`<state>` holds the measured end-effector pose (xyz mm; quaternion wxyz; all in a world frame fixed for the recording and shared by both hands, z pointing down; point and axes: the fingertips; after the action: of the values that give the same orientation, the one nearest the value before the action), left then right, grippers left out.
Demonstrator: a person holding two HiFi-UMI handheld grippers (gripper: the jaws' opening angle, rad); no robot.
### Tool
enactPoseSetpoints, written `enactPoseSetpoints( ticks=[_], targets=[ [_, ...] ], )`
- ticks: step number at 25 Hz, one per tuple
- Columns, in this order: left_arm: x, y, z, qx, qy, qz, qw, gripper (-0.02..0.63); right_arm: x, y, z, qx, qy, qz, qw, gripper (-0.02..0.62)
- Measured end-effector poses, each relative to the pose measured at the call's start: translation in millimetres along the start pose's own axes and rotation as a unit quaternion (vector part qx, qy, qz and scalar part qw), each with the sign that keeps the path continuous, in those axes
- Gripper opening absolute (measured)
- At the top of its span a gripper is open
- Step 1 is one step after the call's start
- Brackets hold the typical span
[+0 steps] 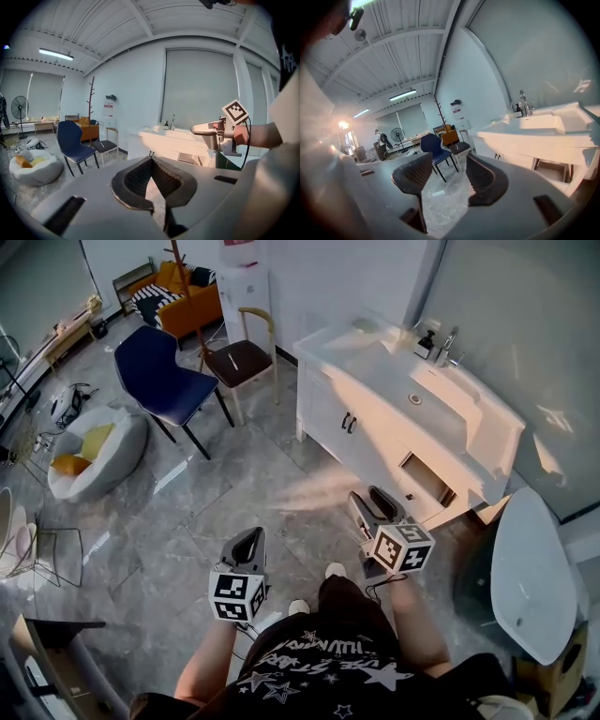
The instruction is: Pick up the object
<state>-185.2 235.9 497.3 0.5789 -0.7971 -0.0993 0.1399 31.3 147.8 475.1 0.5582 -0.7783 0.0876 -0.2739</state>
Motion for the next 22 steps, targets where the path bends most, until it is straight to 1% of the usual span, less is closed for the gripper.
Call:
enactPoseSetpoints(
  ticks=[3, 6, 10, 13, 15, 18, 22],
  targets=[
    [-12.1, 2.8, -14.4, -0.002, 0.003, 0.010, 0.9999, 0.015, 11.4, -0.3, -16.1, 0.002, -0.011, -0.017, 1.000, 0.266],
    [-22.7, 11.0, -32.5, 0.003, 0.010, 0.025, 0.9996, 0.015, 22.6, 0.8, -36.5, -0.004, -0.014, -0.015, 1.000, 0.282],
    [-37.6, 27.1, -66.4, 0.012, 0.020, 0.022, 0.9995, 0.015, 41.6, 11.8, -76.9, -0.008, -0.009, -0.012, 1.000, 0.289],
    [-54.0, 37.5, -102.2, 0.006, 0.032, 0.027, 0.9991, 0.015, 60.5, 28.9, -113.7, -0.005, -0.005, -0.013, 1.000, 0.291],
    [-61.1, 46.5, -130.4, 0.001, 0.034, 0.023, 0.9992, 0.015, 78.2, 41.3, -138.8, -0.003, -0.004, -0.019, 1.000, 0.293],
    [-66.6, 61.1, -176.0, -0.007, 0.036, 0.010, 0.9993, 0.015, 111.2, 55.7, -174.5, -0.004, -0.005, -0.032, 0.999, 0.293],
    [-67.6, 86.7, -230.0, -0.010, 0.034, 0.004, 0.9994, 0.015, 146.9, 77.6, -213.8, -0.009, -0.004, -0.048, 0.999, 0.293]
  ],
)
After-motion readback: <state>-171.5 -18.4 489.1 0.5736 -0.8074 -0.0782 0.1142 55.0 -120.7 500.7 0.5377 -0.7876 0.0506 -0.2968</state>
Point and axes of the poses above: the fingertips, and each gripper's own axes: z backward along the fingers, x to its right, y out of its top, and after that the axes turned 2 degrees about x, right-handed
